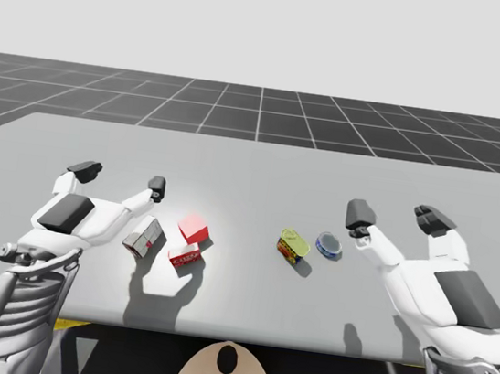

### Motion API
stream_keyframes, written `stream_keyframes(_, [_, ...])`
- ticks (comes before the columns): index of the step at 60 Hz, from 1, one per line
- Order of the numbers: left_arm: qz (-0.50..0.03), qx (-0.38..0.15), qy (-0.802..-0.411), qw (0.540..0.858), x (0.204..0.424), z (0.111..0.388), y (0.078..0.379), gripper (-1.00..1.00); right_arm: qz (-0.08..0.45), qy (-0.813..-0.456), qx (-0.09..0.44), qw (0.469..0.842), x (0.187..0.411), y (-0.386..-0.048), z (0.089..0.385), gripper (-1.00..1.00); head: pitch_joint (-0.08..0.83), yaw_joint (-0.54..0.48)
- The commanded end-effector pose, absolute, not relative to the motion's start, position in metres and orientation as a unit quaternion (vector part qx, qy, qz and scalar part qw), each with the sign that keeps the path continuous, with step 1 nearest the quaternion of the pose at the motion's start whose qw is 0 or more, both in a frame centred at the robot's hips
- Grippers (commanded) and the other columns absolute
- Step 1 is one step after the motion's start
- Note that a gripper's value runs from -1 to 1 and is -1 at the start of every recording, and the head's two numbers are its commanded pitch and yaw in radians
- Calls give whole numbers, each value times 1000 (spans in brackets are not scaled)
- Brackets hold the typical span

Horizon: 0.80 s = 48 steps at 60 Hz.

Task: Find the red cube and pick it up.

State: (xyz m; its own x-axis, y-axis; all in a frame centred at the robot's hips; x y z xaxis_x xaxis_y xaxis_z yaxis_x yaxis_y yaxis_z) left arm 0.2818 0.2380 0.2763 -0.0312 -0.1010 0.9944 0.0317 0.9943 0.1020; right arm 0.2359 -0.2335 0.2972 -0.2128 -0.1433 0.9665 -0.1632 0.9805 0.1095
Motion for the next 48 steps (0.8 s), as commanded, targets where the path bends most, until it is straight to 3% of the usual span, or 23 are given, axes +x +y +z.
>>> stream_keyframes(1, [-47, 25, -717, 696, 282, 276, 238, -1000, -15, -790, 78, 608, 235, -231, 295, -1000, 14, 2])
stream_keyframes(11, [-47, 25, -717, 695, 282, 276, 238, -1000, -4, -787, 83, 611, 237, -232, 296, -1000, 57, 3])
stream_keyframes(48, [-48, 26, -715, 697, 283, 276, 240, -1000, 1, -782, 79, 618, 239, -234, 295, -1000, 472, 89])
